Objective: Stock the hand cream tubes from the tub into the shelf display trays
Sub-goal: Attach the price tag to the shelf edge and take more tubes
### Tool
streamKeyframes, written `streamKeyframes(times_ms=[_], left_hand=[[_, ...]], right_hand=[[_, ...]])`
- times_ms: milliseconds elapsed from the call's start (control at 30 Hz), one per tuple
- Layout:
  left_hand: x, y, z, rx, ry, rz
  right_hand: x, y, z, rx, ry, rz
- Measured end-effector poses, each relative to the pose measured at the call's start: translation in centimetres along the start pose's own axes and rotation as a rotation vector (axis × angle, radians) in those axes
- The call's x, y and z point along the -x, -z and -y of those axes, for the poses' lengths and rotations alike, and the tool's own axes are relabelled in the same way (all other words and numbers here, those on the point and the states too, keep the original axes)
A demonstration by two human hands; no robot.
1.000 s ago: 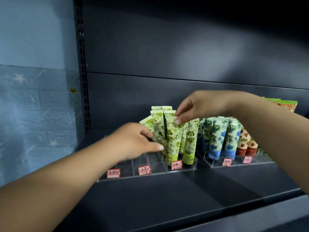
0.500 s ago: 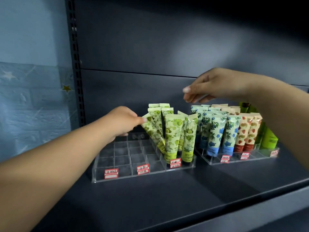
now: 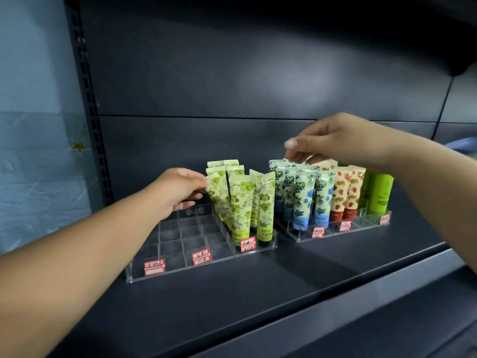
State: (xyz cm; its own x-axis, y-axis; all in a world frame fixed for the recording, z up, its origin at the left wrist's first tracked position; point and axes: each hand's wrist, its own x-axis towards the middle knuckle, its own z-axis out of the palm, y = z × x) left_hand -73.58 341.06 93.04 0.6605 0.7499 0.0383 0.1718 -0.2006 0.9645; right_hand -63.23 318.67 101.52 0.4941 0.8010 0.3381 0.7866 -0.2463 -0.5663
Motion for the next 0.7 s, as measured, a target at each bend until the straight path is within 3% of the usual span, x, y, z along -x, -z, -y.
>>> streamKeyframes(times_ms=[400,567,700], left_hand=[[1.6,1.6,0.9,0.000,-0.016,0.022],[4.4,3.4,0.2,-0.252,-0.270,-0.144],[10.3,3.5,-0.3,-0.501,-0.557,-0.162]], right_hand=[[4.6,-2.2,0.0,0.029,-0.121,-0.150],[7.1,-3.2,0.0,0.031,-0.134,-0.167],[9.3,-4.6,-0.5,0.132,-0.120,-0.155]])
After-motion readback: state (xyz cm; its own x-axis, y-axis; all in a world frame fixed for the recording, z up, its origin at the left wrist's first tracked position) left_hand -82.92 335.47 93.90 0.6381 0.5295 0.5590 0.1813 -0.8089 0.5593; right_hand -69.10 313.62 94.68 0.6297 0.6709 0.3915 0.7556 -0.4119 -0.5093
